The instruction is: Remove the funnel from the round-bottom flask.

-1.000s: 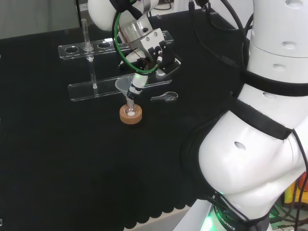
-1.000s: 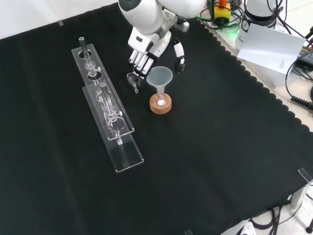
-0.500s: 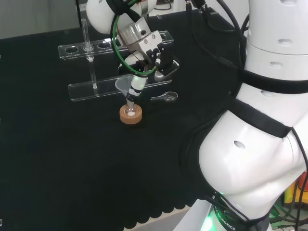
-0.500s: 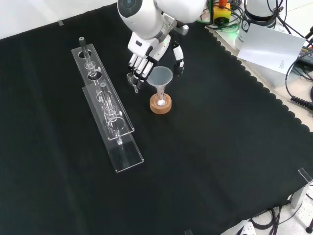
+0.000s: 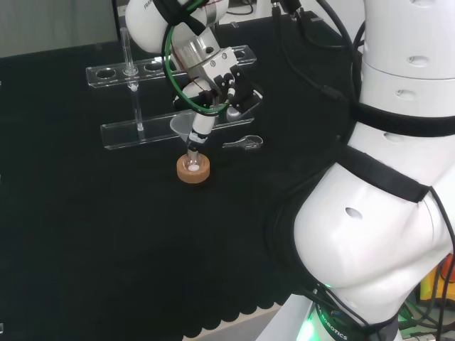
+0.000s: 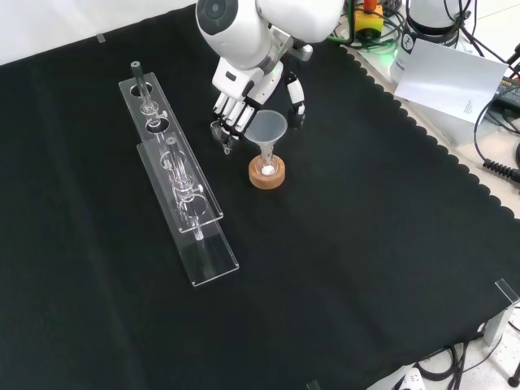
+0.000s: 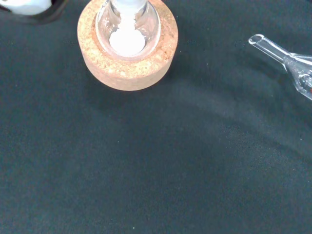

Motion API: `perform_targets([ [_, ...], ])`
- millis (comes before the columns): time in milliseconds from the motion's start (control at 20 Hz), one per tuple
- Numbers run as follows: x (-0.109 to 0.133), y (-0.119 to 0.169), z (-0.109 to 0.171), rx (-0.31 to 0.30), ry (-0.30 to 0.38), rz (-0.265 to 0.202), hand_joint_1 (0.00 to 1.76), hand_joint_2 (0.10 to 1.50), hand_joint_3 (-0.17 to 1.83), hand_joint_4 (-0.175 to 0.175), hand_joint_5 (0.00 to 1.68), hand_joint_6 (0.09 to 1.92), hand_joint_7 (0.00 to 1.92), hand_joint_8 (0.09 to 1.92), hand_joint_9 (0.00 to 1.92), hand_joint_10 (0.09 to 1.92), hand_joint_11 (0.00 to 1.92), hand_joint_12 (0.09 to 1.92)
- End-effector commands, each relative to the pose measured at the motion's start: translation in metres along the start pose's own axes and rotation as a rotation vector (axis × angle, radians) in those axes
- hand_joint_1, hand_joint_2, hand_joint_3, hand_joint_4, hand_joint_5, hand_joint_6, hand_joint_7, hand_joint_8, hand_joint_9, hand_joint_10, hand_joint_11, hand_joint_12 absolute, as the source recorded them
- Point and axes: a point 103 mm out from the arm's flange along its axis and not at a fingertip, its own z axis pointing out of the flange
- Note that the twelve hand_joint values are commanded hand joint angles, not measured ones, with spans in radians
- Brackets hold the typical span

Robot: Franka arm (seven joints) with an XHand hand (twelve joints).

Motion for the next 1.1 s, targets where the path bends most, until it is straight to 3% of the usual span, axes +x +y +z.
perform_targets([
  [50,0.0002,0.0008,0.0007,0.000,-0.003,0.001,0.68,0.62,0.43,-0.016,0.00,0.09,0.00,0.45,0.25,0.77,0.13,1.42],
  [650,-0.0004,0.0034,0.0025,0.002,-0.014,0.000,0.74,0.62,0.47,-0.027,0.00,0.09,0.00,0.55,0.37,0.70,0.14,1.42],
  [900,0.0010,0.0051,0.0020,0.002,-0.026,0.003,0.76,0.61,0.52,-0.034,0.06,0.09,0.03,0.63,0.41,0.68,0.15,1.42],
  [1100,0.0011,0.0051,0.0016,-0.003,-0.027,0.005,0.79,0.62,0.56,-0.033,0.20,0.09,0.13,0.67,0.45,0.66,0.16,1.41],
])
